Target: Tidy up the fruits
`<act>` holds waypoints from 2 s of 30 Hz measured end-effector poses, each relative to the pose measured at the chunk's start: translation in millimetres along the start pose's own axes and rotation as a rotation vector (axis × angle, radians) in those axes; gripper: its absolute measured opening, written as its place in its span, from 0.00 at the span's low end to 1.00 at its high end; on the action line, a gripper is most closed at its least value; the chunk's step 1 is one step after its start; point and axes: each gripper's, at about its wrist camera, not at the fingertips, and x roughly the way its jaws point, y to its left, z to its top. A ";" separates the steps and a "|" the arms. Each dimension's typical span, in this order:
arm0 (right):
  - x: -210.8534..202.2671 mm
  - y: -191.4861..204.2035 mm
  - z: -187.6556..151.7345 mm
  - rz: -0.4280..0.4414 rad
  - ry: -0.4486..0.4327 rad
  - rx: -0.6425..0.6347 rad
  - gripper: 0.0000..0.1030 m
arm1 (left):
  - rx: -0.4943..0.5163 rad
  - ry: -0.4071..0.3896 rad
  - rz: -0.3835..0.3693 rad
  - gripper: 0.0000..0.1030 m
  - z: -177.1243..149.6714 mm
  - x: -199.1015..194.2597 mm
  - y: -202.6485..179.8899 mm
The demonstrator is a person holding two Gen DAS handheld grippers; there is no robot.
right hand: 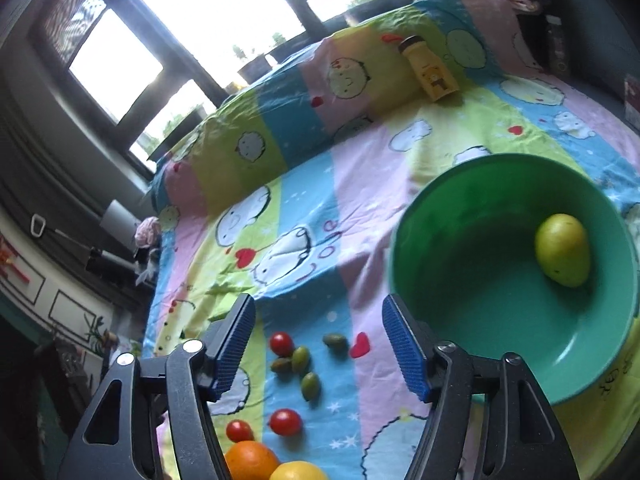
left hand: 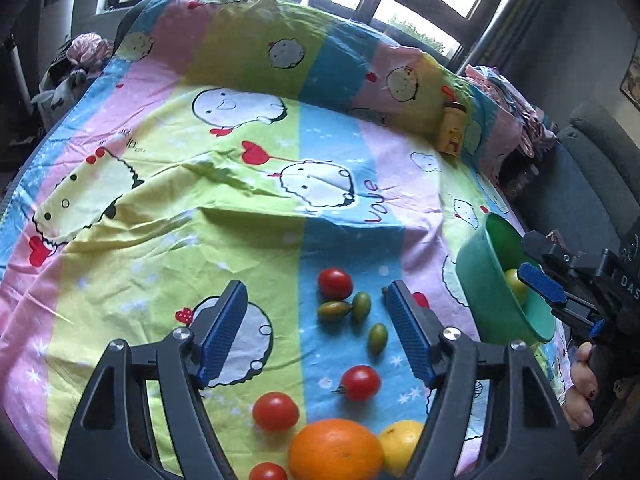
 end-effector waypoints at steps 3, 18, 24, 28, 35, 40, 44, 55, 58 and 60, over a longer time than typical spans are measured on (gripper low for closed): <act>23.3 12.8 -5.8 0.048 0.082 -0.016 0.50 | -0.010 0.031 0.023 0.62 -3.3 10.9 7.5; 108.3 20.5 -27.3 -0.018 0.340 -0.012 0.17 | 0.000 0.223 -0.059 0.25 -5.4 66.9 0.9; 116.9 18.2 -28.6 -0.027 0.376 0.000 0.17 | 0.010 0.261 -0.072 0.26 -4.4 78.4 -2.4; 123.5 14.8 -29.3 -0.029 0.405 0.021 0.17 | 0.008 0.269 -0.091 0.26 -3.5 80.5 -2.5; 129.6 15.3 -30.3 -0.041 0.421 0.028 0.18 | 0.004 0.287 -0.114 0.28 -3.5 86.1 -4.9; 134.4 15.6 -31.7 -0.061 0.431 0.033 0.18 | 0.006 0.283 -0.121 0.26 -3.0 87.3 -6.0; 135.1 15.8 -30.7 -0.068 0.429 0.032 0.18 | 0.001 0.276 -0.129 0.26 -3.0 87.4 -4.5; 130.7 12.2 -30.1 -0.096 0.416 0.041 0.18 | -0.009 0.269 -0.106 0.18 -5.3 86.3 -3.0; 126.8 10.1 -28.4 -0.110 0.403 0.042 0.18 | -0.011 0.267 -0.094 0.18 -5.2 84.0 -0.5; 126.5 9.4 -28.3 -0.103 0.407 0.046 0.17 | -0.016 0.263 -0.084 0.18 -5.5 81.7 1.9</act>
